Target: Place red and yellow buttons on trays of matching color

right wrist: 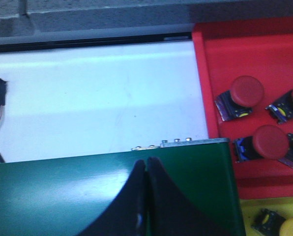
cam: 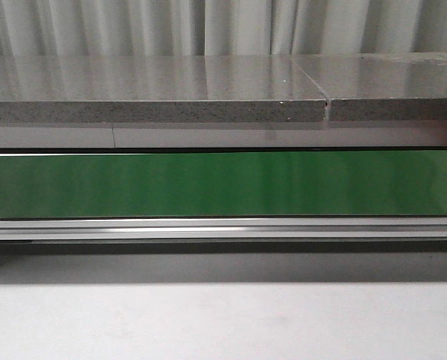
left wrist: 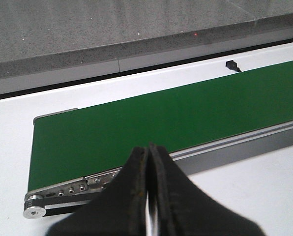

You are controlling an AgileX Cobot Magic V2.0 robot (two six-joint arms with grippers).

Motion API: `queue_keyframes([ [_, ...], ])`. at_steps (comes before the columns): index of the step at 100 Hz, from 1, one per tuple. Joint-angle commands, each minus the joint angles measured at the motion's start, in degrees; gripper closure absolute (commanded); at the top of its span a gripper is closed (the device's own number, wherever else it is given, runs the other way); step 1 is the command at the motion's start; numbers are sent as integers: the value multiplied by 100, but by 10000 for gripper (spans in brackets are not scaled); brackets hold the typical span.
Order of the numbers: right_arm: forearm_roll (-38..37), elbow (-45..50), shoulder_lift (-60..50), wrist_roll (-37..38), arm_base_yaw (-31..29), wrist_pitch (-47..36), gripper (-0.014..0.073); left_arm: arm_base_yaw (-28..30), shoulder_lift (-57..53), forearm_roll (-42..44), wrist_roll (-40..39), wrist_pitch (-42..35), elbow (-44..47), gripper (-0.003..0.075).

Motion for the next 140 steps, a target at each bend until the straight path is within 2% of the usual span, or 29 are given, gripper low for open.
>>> queue_keyframes([
  [1,-119,-177,-345,-59,188,-197,710,-46,71,-111,-11,-405,-145,741],
  [17,-119,-52,-610,-59,383,-251,710,-46,71,-111,-11,-405,-145,741],
  [105,-125,2007,-3001,-104,383,-1513,710,-46,71,-111,-11,-405,-145,741],
  [140,-83,2663,-3926,-99,383,-1754,710,-46,71,-111,-11,-405,-145,741],
])
